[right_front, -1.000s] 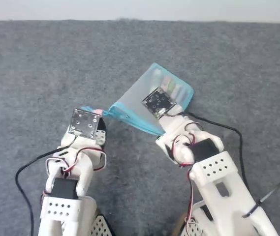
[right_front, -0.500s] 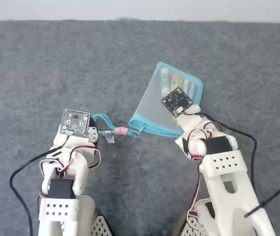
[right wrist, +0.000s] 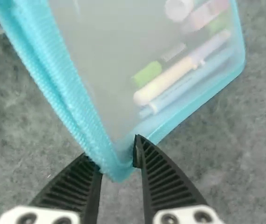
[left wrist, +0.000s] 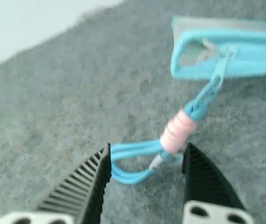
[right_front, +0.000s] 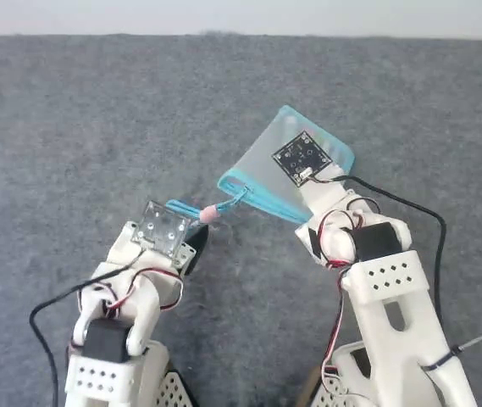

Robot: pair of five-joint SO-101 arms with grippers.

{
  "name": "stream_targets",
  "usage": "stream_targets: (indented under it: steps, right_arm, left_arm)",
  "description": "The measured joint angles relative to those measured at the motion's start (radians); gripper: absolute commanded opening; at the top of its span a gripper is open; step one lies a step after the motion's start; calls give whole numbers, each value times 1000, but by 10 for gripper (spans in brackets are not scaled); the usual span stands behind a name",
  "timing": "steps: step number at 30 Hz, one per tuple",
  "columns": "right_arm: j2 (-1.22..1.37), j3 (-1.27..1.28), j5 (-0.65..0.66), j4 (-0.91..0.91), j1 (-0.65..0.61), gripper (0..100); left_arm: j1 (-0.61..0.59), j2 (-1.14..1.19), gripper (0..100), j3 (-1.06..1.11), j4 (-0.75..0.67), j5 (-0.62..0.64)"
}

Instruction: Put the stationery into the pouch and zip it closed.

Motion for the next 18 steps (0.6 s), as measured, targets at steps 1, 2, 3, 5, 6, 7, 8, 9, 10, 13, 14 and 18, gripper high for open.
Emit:
stream_targets:
  steps: [1,2,3,5,6,7,8,9,10,13,14,18]
  right_arm:
    - [0,0,0,9,-9,6]
    - [0,0,0,20,-20,6]
    - [0,0,0,29,-28,6]
    - [0,-6,0,49,-41,6]
    - [0,-6,0,55,-46,6]
    - [0,-6,0,60,-54,6]
    - [0,-6,0,64,-60,6]
    - [0,-6,0,71,-63,6]
    - [0,-8,0,78,-63,6]
    - [-5,-28,0,106,-61,6]
    - [-18,-31,0,110,-61,6]
    - [-110,-34,0,169,-87,6]
  left_arm:
    - [3,-11,239,9,0,-2]
    - [3,-28,239,20,0,-5]
    - [3,-41,239,25,0,-6]
    - [5,-52,240,34,0,-8]
    - [9,-55,240,38,0,-11]
    - [15,-57,240,40,0,-18]
    - [21,-57,240,40,0,-25]
    - [31,-60,240,49,0,-29]
    - [41,-58,240,57,0,-32]
    - [60,-60,240,63,0,-34]
    - [63,-60,240,64,0,-34]
    - [68,-61,239,118,-43,-49]
